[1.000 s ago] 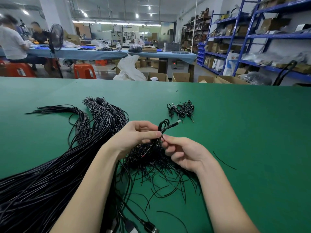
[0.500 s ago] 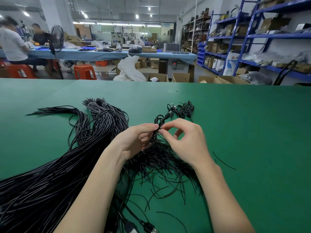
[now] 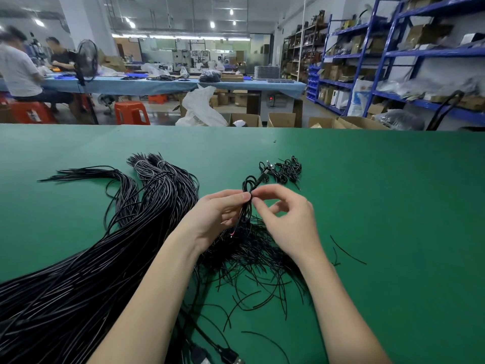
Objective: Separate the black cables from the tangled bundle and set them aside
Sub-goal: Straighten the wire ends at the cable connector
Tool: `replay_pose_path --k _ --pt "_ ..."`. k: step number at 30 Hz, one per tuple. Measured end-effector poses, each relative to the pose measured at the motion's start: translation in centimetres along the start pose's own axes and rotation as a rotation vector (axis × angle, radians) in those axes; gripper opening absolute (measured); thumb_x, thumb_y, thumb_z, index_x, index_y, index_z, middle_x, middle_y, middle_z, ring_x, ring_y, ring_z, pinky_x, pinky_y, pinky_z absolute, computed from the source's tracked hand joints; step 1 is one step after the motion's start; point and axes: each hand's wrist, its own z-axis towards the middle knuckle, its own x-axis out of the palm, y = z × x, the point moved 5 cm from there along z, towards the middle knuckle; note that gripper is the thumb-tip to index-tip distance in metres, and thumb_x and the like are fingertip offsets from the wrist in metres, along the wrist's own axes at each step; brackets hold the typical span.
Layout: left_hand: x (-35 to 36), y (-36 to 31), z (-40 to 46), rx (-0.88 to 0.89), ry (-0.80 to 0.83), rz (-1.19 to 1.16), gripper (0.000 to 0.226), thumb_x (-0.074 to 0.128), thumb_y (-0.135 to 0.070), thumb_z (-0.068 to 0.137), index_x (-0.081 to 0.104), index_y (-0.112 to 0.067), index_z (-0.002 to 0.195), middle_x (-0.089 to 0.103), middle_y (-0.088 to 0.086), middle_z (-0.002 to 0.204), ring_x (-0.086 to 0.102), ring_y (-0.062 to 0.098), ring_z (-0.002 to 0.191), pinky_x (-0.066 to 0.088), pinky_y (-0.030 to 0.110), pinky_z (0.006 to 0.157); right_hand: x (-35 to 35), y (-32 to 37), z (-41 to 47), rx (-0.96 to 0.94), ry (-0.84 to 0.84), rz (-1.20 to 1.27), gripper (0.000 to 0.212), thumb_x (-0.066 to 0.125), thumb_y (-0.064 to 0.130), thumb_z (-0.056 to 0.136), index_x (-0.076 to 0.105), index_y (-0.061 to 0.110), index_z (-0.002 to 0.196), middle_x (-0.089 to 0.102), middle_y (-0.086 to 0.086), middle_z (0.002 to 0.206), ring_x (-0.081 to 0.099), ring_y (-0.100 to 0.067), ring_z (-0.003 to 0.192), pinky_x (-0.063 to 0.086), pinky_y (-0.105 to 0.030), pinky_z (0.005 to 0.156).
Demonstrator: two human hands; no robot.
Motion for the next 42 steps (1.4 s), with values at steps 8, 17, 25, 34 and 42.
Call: replay_pose_path --k 8,17,25,34,42 --pt "-0.1 0.8 -0.2 -0.186 0.044 -0.134 0.016 0.086 -0.023 0.063 0.078 -0.018 0.076 0.07 -0.005 0.072 0.059 0.008 0.059 0.043 0.025 0.066 -0.6 1.4 -0.7 -0.364 -0.083 -0.356 0.01 0.07 0.038 0.094 0.078 0.034 0.1 0.072 0.024 0.096 0.061 -0.009 0.068 0.035 -0.008 0.057" --pt "-0.8 -1.3 -0.6 0.125 0.043 0.173 0.024 0.092 -0.031 0.06 0.077 -0.023 0.078 0.067 -0.007 0.071 0.056 0.005 0.06 0.037 0.026 0.068 0.1 0.3 0.1 0.083 0.06 -0.032 0.009 0.075 0.024 0.092 0.077 0.026 0.083 0.07 0.009 0.064 0.06 -0.005 0.054 0.045 -0.016 0.054" --pt "-0.5 -1.9 -1.2 0.192 0.092 0.32 0.025 0.089 -0.026 0.065 0.078 -0.017 0.085 0.073 -0.001 0.08 0.056 0.001 0.058 0.038 0.022 0.064 0.4 -0.9 -0.5 0.451 0.374 0.251 0.012 0.068 0.021 0.096 0.071 0.016 0.086 0.062 -0.001 0.071 0.05 -0.022 0.064 0.031 -0.024 0.049" --pt "0.2 -1.3 -0.9 0.112 0.111 0.253 0.021 0.09 -0.024 0.065 0.079 -0.019 0.082 0.067 -0.005 0.071 0.053 0.004 0.056 0.037 0.025 0.067 1.7 -1.9 -2.6 0.982 0.48 1.039 0.004 0.075 0.009 0.077 0.073 0.006 0.076 0.062 -0.002 0.074 0.056 -0.004 0.052 0.037 -0.01 0.035" --pt "0.0 0.3 -0.6 -0.099 0.026 0.063 0.042 0.086 -0.032 0.055 0.078 -0.016 0.093 0.057 -0.007 0.067 0.047 0.004 0.051 0.033 0.023 0.06 -1.1 0.6 0.4 0.021 0.175 -0.174 0.013 0.084 0.026 0.082 0.076 0.035 0.084 0.075 0.022 0.086 0.062 -0.009 0.057 0.05 -0.013 0.058"
